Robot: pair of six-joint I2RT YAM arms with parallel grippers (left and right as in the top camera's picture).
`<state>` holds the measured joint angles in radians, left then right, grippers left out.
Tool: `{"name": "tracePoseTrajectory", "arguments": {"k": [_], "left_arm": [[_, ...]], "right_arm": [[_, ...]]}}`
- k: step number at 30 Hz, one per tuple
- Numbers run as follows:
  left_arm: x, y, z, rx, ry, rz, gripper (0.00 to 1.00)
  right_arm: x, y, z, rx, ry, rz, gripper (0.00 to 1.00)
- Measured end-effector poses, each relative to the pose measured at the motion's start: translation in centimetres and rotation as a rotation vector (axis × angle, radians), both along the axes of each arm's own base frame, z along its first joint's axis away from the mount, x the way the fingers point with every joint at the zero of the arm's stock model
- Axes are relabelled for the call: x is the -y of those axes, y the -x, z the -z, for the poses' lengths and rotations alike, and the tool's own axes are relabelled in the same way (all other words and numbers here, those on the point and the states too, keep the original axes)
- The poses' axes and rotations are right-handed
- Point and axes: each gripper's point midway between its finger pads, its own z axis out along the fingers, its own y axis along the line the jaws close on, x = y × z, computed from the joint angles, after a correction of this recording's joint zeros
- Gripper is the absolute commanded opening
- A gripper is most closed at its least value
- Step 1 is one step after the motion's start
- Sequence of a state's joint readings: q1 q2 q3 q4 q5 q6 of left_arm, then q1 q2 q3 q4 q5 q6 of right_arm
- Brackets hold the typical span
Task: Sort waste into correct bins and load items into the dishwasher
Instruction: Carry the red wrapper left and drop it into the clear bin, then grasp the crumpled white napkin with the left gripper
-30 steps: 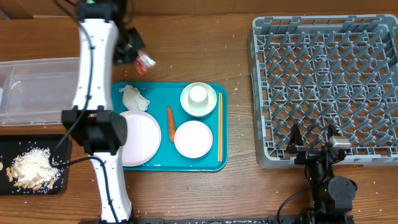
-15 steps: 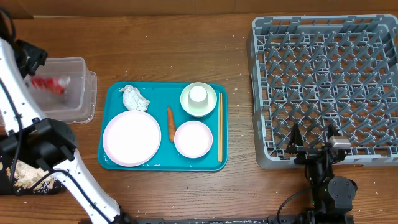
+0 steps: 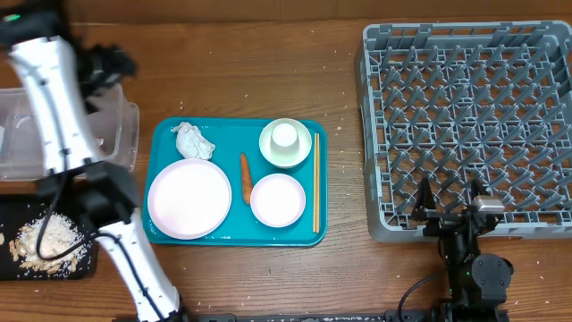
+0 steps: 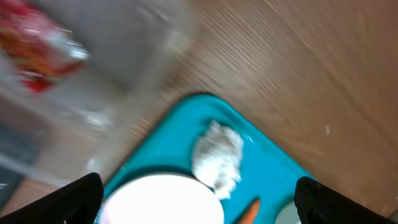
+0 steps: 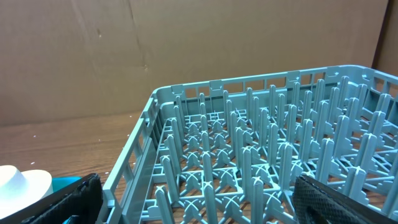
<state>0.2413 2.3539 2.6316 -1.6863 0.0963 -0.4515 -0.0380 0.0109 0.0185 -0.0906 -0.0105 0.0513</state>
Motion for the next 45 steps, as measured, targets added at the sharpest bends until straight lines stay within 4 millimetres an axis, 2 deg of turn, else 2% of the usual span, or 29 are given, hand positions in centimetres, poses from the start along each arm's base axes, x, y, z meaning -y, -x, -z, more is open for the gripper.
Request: {"name": "tracePoseTrajectory", "arguments": {"k": [1,2,4,7,9,13,16,22,26,27,30,31,36,39,41,42,43,44,45], "left_arm": [[1.1,-0.2,0.2,-0.007,-0.001,0.029,1.00],[3.6,-0.2,0.9,-0.033,-0.007,0.087,1.00],[6.9,0.1,2.2,-0.087,-0.032,0.162,1.00],[10.0,1.0,4.7,-0.168,-0.072,0.241,1.00],[11.1,1.7,6.8,-0.223,-0.091,0.275,1.00],[11.3,2.5,11.0,-0.286,-0.110,0.292,1.00],[11.1,3.2,12.6,-0.320,-0.112,0.293,1.00],[8.9,3.1,13.0,-0.326,-0.175,0.267,0.94],[8.5,3.2,14.5,-0.328,-0.177,0.258,0.88],[8.6,3.5,15.3,-0.335,-0.175,0.261,0.83],[8.7,3.9,16.8,-0.341,-0.172,0.267,0.60],[8.8,4.3,17.4,-0.352,-0.163,0.271,0.43],[8.6,4.8,16.8,-0.376,-0.189,0.285,0.06],[8.4,4.3,15.0,-0.368,-0.206,0.282,0.04],[8.3,2.7,11.9,-0.310,-0.221,0.276,0.04],[8.3,2.1,11.0,-0.283,-0.225,0.273,0.04],[8.3,1.2,9.3,-0.238,-0.230,0.268,0.04],[8.3,-0.2,6.5,-0.150,-0.242,0.256,0.04],[8.2,-0.6,4.8,-0.107,-0.246,0.248,0.04]], "right_arm": [[0.0,0.0,0.0,0.001,-0.001,0.000,1.00],[0.0,0.0,0.0,0.001,0.000,0.000,1.00],[0.0,0.0,0.0,0.000,0.000,0.000,1.00],[0.0,0.0,0.0,0.001,-0.001,0.000,1.00],[0.0,0.0,0.0,0.001,0.000,0.001,1.00],[0.0,0.0,0.0,0.000,0.000,0.000,1.00],[0.0,0.0,0.0,0.001,0.000,0.000,1.00],[0.0,0.0,0.0,0.001,0.000,0.000,1.00],[0.0,0.0,0.0,0.000,0.000,0.000,1.00],[0.0,0.0,0.0,0.000,0.000,0.000,1.00],[0.0,0.0,0.0,0.001,0.000,0.000,1.00],[0.0,0.0,0.0,0.001,0.000,0.000,1.00],[0.0,0.0,0.0,0.000,-0.001,0.000,1.00],[0.0,0.0,0.0,0.000,0.000,0.000,1.00],[0.0,0.0,0.0,0.001,-0.001,0.000,1.00],[0.0,0.0,0.0,0.001,0.000,0.000,1.00],[0.0,0.0,0.0,0.001,0.000,0.000,1.00],[0.0,0.0,0.0,0.002,0.000,0.000,1.00],[0.0,0.0,0.0,0.001,0.000,0.000,1.00]]}}
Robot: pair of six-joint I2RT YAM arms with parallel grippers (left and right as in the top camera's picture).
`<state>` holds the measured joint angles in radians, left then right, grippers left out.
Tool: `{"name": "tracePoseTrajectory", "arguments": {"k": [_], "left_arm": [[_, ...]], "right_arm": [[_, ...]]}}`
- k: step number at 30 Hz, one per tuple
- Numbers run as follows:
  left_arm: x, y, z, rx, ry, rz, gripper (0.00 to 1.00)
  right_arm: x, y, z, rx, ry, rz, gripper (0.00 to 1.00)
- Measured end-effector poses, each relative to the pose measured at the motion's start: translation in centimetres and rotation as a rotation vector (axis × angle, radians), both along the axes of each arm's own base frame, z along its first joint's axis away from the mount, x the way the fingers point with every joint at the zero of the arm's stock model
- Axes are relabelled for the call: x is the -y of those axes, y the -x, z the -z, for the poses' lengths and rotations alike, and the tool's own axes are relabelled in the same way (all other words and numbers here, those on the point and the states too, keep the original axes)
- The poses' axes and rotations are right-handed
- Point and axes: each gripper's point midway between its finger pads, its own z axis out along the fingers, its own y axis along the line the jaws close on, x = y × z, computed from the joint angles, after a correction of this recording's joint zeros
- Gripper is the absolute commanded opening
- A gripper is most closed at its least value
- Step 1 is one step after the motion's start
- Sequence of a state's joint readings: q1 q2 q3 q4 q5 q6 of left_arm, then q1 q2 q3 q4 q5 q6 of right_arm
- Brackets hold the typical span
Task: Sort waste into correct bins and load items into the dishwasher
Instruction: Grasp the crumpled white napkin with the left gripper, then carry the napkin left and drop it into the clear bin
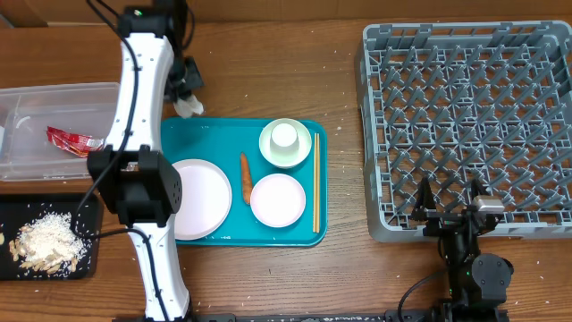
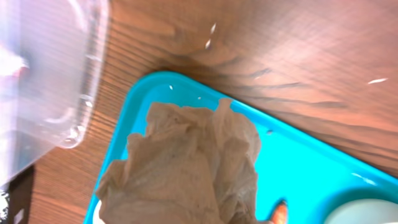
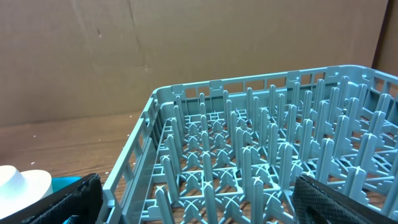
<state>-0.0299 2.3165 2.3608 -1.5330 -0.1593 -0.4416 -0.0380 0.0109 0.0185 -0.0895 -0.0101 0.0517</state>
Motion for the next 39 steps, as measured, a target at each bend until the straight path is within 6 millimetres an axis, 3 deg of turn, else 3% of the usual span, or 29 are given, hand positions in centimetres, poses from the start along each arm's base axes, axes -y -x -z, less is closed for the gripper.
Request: {"name": "tracePoseTrajectory", "arguments": {"k": [3,5,6,7,8,9,10,11,13,15,19,24,31,35,38,39], "left_arm": [[-1.1,-1.7,-4.8,0.156,-0.008,-0.023,0.04],[-4.7,-2.3,-8.4,0.274,-0.063,-0.102,0.04],[-6.4,-2.2,-9.3,0.301,-0.088,-0.143,0.04],[-9.7,-1.8,-10.5,0.335,-0.142,-0.220,0.04],[-11.6,-1.4,-10.8,0.343,-0.172,-0.264,0.10],[-14.8,-0.6,-11.2,0.349,-0.220,-0.337,0.25],[-16.4,-0.2,-11.1,0.348,-0.241,-0.372,0.59],[-18.9,0.5,-11.1,0.347,-0.269,-0.429,1.00],[-22.8,2.0,-9.9,0.312,-0.294,-0.510,1.00],[-24.3,3.2,-8.3,0.254,-0.289,-0.545,1.00],[-25.3,5.7,-5.4,0.123,-0.238,-0.596,1.00],[-25.0,6.6,-5.7,0.138,-0.173,-0.693,1.00],[-20.8,5.8,-10.1,0.291,0.045,-0.716,1.00],[-18.1,5.3,-10.2,0.277,0.136,-0.688,1.00],[-16.2,4.3,-10.0,0.272,0.182,-0.656,1.00],[-15.5,4.1,-10.0,0.272,0.195,-0.643,1.00]], "right_arm": [[0.0,0.0,0.0,-0.001,0.000,0.000,1.00],[0.0,0.0,0.0,-0.001,0.000,0.000,1.00],[0.0,0.0,0.0,0.000,0.000,0.000,1.00],[0.0,0.0,0.0,0.000,0.000,0.000,1.00],[0.0,0.0,0.0,0.000,0.000,0.000,1.00],[0.0,0.0,0.0,-0.001,0.000,0.000,1.00],[0.0,0.0,0.0,-0.001,0.000,0.000,1.00],[0.0,0.0,0.0,-0.001,0.000,0.000,1.00],[0.0,0.0,0.0,-0.001,0.000,0.000,1.00],[0.0,0.0,0.0,0.000,0.000,0.000,1.00],[0.0,0.0,0.0,0.000,0.000,0.000,1.00],[0.0,0.0,0.0,0.000,0.000,0.000,1.00],[0.0,0.0,0.0,0.000,0.000,0.000,1.00],[0.0,0.0,-0.2,0.007,0.000,0.000,1.00],[-0.3,0.1,-2.9,0.117,-0.012,-0.020,1.00],[-1.3,0.4,-5.0,0.201,-0.048,-0.082,1.00]]}}
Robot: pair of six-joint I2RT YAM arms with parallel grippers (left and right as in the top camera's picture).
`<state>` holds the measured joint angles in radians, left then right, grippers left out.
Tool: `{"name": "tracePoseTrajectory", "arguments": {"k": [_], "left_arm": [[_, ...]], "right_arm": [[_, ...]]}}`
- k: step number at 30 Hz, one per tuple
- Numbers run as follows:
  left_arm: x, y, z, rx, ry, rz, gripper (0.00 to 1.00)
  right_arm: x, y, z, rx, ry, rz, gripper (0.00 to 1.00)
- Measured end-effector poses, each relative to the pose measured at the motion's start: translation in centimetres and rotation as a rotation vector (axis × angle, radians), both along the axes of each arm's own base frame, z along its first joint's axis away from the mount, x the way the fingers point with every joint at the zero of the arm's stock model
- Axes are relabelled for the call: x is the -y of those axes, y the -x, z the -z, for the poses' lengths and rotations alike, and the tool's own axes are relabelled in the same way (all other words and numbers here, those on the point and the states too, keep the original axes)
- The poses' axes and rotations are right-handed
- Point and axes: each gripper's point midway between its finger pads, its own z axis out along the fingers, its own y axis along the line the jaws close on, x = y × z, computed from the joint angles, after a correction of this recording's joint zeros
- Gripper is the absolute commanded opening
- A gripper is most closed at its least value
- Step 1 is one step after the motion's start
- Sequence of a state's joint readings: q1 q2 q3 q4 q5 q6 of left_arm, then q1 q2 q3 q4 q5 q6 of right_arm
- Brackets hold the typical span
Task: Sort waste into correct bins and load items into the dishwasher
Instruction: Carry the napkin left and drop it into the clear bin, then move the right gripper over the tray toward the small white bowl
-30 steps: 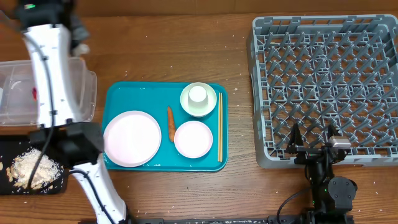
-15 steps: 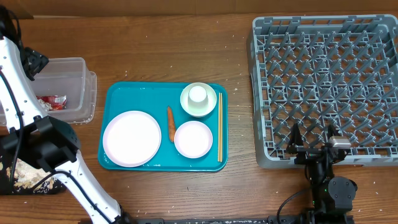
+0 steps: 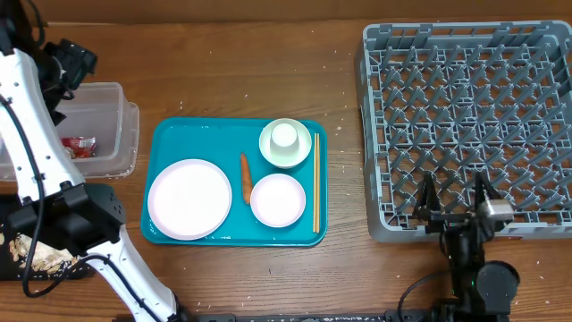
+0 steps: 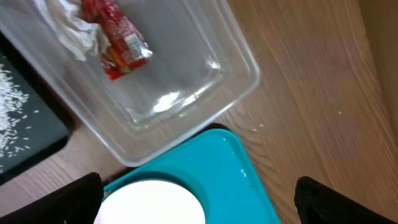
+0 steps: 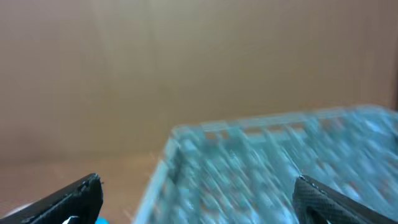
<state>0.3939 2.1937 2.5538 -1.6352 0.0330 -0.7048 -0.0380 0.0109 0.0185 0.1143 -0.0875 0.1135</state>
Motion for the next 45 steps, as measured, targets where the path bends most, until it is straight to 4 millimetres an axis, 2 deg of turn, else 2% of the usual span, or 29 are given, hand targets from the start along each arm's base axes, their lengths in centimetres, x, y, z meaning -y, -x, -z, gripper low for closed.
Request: {"name": "tracePoseTrajectory", "arguments": {"k": [2,4,5,7,10,14,16,17,20,22,23,24,26,29,31,32,33,36,38,41,43,45], "left_arm": [[0.2,-0.1,0.0,0.003,0.005,0.004,1.00],[0.3,-0.1,0.0,0.003,0.008,0.005,1.00],[0.3,-0.1,0.0,0.003,0.008,0.005,1.00],[0.3,-0.1,0.0,0.003,0.008,0.005,1.00],[0.3,-0.1,0.0,0.004,0.009,0.006,1.00],[0.3,-0.1,0.0,0.004,0.012,0.006,1.00],[0.3,-0.1,0.0,0.005,0.011,0.006,1.00],[0.3,-0.1,0.0,0.004,0.013,0.006,1.00],[0.4,-0.1,0.0,0.005,0.015,0.007,1.00],[0.4,-0.1,0.0,0.004,0.016,0.008,1.00],[0.4,-0.1,0.0,0.004,0.015,0.007,1.00],[0.4,-0.1,0.0,0.004,0.016,0.007,1.00],[0.4,-0.2,0.1,0.004,0.016,0.007,1.00],[0.4,-0.1,0.0,0.004,0.016,0.007,1.00],[0.4,-0.2,0.0,0.005,0.015,0.007,1.00],[0.4,-0.2,0.0,0.005,0.015,0.007,1.00],[0.4,-0.2,0.0,0.005,0.014,0.007,1.00],[0.4,-0.2,0.0,0.005,0.015,0.007,1.00],[0.4,-0.2,0.1,0.004,0.015,0.007,1.00],[0.4,-0.2,0.0,0.005,0.015,0.008,1.00],[0.4,-0.2,0.0,0.005,0.015,0.008,1.00],[0.4,-0.2,0.0,0.005,0.015,0.008,1.00]], "right_arm": [[-2.5,1.0,-2.9,0.107,-0.075,-0.167,1.00],[-5.5,2.6,-4.4,0.144,-0.148,-0.383,1.00],[-6.4,3.2,-4.8,0.147,-0.174,-0.452,1.00],[-7.7,4.6,-6.0,0.162,-0.245,-0.572,1.00],[-8.2,6.3,-8.2,0.219,-0.339,-0.672,1.00],[-8.2,5.1,-7.2,0.049,-0.490,-0.672,1.00],[-8.1,4.8,-7.9,-0.014,-0.507,-0.648,1.00],[-8.1,4.6,-9.0,-0.050,-0.495,-0.626,1.00],[-8.2,3.6,-10.6,-0.182,-0.470,-0.584,1.00],[-8.8,2.0,-12.0,-0.285,-0.443,-0.593,1.00],[-9.1,1.6,-11.8,-0.324,-0.439,-0.601,1.00],[-10.2,0.4,-12.0,-0.428,-0.430,-0.646,1.00],[-12.6,-1.2,-11.5,-0.574,-0.408,-0.725,1.00],[-18.2,-3.2,-9.6,-0.794,-0.336,-0.832,1.00],[-22.7,-3.9,-6.6,-0.954,-0.247,-0.838,1.00],[-24.0,-4.0,-5.3,-1.012,-0.213,-0.821,1.00],[-26.3,-4.2,-3.0,-1.099,-0.148,-0.776,1.00],[-29.9,-5.2,0.8,-1.199,-0.063,-0.685,1.00],[-31.2,-5.6,4.3,-1.272,-0.033,-0.606,1.00],[-31.0,-6.2,9.0,-1.379,-0.031,-0.486,1.00],[-31.1,-6.2,10.0,-1.409,-0.043,-0.477,1.00],[-31.9,-6.2,10.0,-1.412,-0.068,-0.510,1.00]]}}
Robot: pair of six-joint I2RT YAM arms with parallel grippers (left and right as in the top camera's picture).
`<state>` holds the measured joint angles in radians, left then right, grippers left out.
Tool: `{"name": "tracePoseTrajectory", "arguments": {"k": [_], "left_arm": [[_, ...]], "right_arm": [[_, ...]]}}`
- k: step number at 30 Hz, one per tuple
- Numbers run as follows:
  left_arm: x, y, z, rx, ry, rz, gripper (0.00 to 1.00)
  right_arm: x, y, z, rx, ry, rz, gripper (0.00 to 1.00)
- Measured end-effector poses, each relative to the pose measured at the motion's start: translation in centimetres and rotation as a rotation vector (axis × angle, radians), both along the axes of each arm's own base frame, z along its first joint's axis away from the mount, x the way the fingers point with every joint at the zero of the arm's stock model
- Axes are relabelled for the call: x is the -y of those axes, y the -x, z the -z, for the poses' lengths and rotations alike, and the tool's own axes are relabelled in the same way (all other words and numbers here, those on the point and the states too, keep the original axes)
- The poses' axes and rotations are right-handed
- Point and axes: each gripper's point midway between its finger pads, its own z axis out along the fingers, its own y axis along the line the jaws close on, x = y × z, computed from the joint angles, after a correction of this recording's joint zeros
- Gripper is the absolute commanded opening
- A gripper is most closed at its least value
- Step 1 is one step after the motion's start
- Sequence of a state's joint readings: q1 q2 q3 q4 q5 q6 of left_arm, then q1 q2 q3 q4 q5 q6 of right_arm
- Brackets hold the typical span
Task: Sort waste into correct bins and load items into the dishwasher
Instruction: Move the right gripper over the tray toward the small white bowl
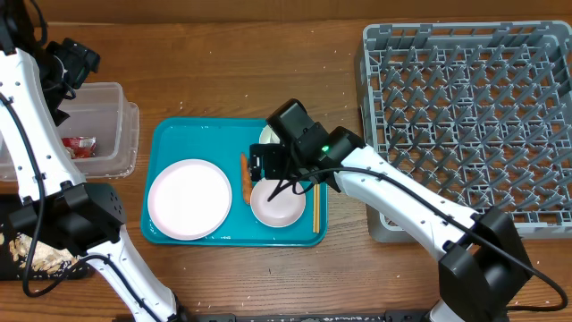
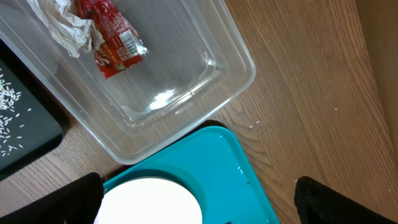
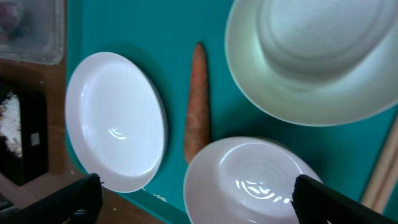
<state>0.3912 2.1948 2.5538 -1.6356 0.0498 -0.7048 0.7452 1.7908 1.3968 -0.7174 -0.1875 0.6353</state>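
Observation:
A teal tray point(image 1: 170, 143) holds a white plate point(image 1: 189, 199), a carrot point(image 1: 245, 177), a small white bowl point(image 1: 278, 200) and chopsticks point(image 1: 315, 192). My right gripper point(image 1: 275, 168) hangs open over the carrot point(image 3: 198, 102), between the white bowl point(image 3: 249, 180) and a green bowl point(image 3: 311, 56); nothing is between its fingers. My left gripper point(image 1: 70, 63) is open above the clear bin point(image 2: 186, 74), which holds a red wrapper point(image 2: 112, 37) and a crumpled tissue point(image 2: 62, 22). The right arm hides most of the green bowl in the overhead view.
A grey dish rack point(image 1: 465, 116) stands at the right with nothing in it. A black tray point(image 1: 36, 255) with rice lies at the near left, below the clear bin point(image 1: 89, 125). Bare wood runs between tray and rack.
My right arm has left its place at the rack's near edge and now reaches over the tray, gripper open above the carrot and bowls. The left arm has barely moved.
The tissue first lay on the tray's far left with my left gripper open near it. Then the left gripper held the tissue above the tray's corner. Later the tissue lay in the clear bin beside the red wrapper. The right arm stayed by the rack, and now is over the tray.

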Motion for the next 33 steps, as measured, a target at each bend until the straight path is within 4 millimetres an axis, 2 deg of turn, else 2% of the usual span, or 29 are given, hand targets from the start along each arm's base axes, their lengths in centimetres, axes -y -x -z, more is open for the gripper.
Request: {"name": "tracePoseTrajectory", "arguments": {"k": [3,4,6,11,18,21,25,29,33], "left_arm": [[0.0,0.0,0.0,0.000,0.000,0.000,1.00],[0.0,0.0,0.0,0.000,0.000,0.000,1.00],[0.0,0.0,0.0,0.000,0.000,0.000,1.00],[0.0,0.0,0.0,0.000,0.000,0.000,1.00],[0.0,0.0,0.0,0.000,0.000,0.000,1.00],[0.0,0.0,0.0,0.000,0.000,0.000,1.00],[0.0,0.0,0.0,0.000,0.000,0.000,1.00],[0.0,0.0,0.0,0.000,0.000,0.000,1.00],[0.0,0.0,0.0,0.000,0.000,0.000,1.00]], "right_arm": [[-0.8,0.1,-0.5,-0.006,-0.045,-0.013,1.00],[-0.8,0.2,-0.3,-0.019,-0.045,-0.011,0.95],[-0.7,0.5,0.1,-0.050,-0.038,0.013,0.90],[-0.9,1.7,2.2,-0.154,-0.005,0.086,0.89],[-3.6,4.7,6.4,-0.221,0.071,0.137,0.77],[-3.1,4.6,7.6,-0.234,0.107,0.182,0.73],[-2.3,3.6,8.0,-0.209,0.129,0.238,0.72],[-2.0,3.3,8.6,-0.201,0.149,0.258,0.55],[-2.0,3.2,8.8,-0.199,0.152,0.265,0.49]]}}
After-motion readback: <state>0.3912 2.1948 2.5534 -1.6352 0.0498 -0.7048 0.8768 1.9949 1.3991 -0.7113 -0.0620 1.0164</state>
